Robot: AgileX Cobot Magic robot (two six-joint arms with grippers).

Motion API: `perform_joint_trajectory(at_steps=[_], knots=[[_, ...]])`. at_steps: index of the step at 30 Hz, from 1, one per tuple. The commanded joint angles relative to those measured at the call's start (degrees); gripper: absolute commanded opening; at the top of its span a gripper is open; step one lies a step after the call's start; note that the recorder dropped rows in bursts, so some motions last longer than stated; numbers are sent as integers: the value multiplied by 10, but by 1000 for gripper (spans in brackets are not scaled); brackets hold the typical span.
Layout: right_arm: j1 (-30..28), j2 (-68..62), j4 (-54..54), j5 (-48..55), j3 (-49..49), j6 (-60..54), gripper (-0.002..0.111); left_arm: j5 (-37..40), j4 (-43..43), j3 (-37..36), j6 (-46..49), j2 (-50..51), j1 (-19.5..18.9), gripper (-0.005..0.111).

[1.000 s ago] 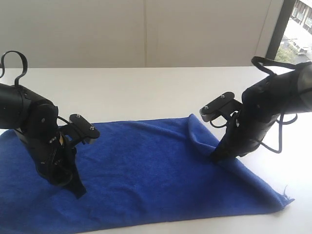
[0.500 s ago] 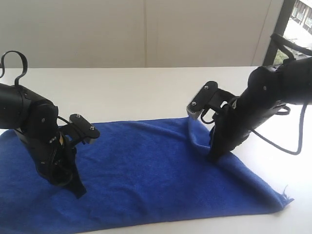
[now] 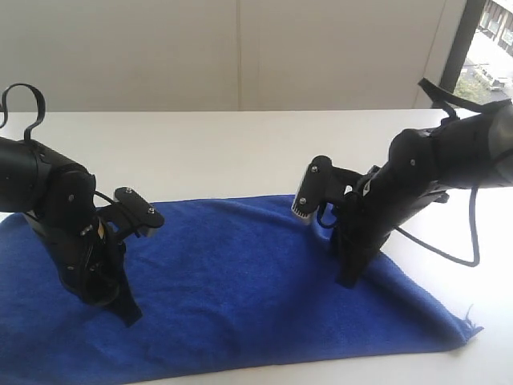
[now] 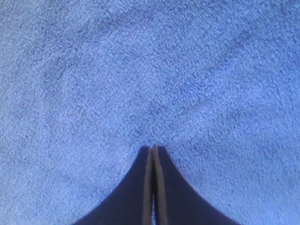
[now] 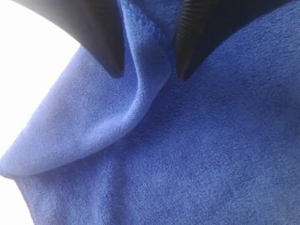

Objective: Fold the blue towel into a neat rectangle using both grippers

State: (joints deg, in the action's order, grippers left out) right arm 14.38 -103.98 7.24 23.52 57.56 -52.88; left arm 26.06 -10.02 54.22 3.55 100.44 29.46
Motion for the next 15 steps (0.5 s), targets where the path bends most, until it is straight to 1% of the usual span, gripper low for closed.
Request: perform_joint_trajectory(at_steps=[1,3,6,9,12,15], knots=[[1,-14,-3,-6,-3,-5,33,5,6,-5,0,1,-1,0],[1,-15,-3,-4,-3,-5,22,5,6,-5,1,1,-1,0],[1,-9,-3,-4,-2,5,0,5,6,-5,1,1,-1,0],[-5,-1,-7,-9,5,45,0,5,6,-5,1,1,-1,0],[-23,4,-23,-11,13,107,0,5,6,-5,1,1,-1,0],[-46,4,-77,-10,13,181,0,5,6,-5,1,1,-1,0]])
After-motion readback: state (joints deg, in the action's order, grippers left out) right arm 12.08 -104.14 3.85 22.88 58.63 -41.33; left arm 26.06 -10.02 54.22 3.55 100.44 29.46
